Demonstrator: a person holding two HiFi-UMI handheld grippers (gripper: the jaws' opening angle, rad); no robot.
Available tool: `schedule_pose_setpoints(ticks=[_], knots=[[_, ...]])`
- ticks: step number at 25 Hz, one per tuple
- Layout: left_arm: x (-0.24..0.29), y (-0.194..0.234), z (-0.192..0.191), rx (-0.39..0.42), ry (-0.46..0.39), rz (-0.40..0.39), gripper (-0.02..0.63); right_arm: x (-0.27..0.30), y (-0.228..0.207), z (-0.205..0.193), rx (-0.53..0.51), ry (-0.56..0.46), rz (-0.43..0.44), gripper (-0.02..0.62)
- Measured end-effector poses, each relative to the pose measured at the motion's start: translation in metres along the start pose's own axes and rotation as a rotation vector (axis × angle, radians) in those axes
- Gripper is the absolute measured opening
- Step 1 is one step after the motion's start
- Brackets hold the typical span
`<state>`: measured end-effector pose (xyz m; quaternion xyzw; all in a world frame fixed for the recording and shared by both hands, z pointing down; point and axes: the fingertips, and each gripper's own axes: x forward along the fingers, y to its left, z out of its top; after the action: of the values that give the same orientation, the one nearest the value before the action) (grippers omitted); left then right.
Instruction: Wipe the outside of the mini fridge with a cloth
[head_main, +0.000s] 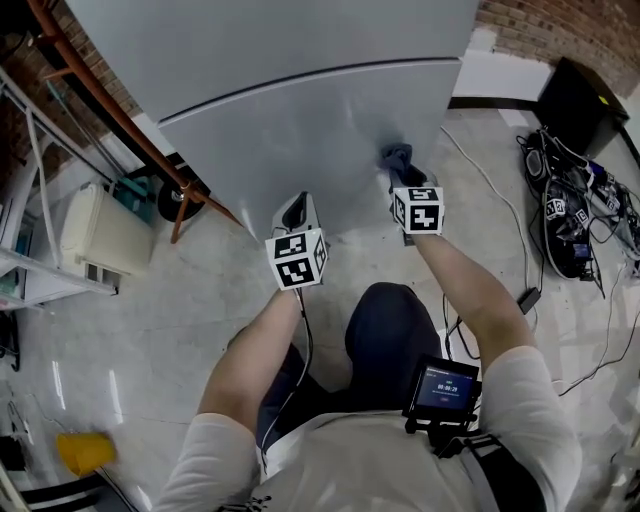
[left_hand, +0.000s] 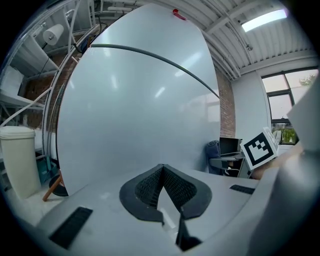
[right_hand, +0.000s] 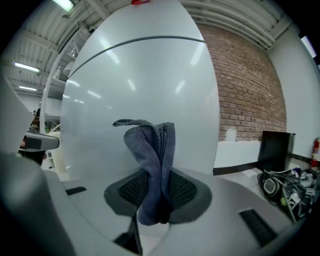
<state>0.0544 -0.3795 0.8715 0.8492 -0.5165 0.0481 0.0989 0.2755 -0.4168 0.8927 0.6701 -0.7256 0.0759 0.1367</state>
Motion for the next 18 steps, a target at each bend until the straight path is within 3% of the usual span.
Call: schedule_pose_setpoints(ticks=[4,8,18], knots=[[0.000,0.001,-0.003,0.000,0.004,0.010,0.000,-0.001,-0.009,-0.001,-0.008,-0.001,-0.005,0.104],[-0.008,0.013,-0.005,-0.001,0.003,0.034,0.000,-0.003,0.009,-0.004,-0.011,-0.008,0.021,0.104],[-0.055,0.087,-0.023,-0.016,0.005,0.163,0.000,-0.006,0.156,-0.028,-0.119,0.007,0.270,0.104]])
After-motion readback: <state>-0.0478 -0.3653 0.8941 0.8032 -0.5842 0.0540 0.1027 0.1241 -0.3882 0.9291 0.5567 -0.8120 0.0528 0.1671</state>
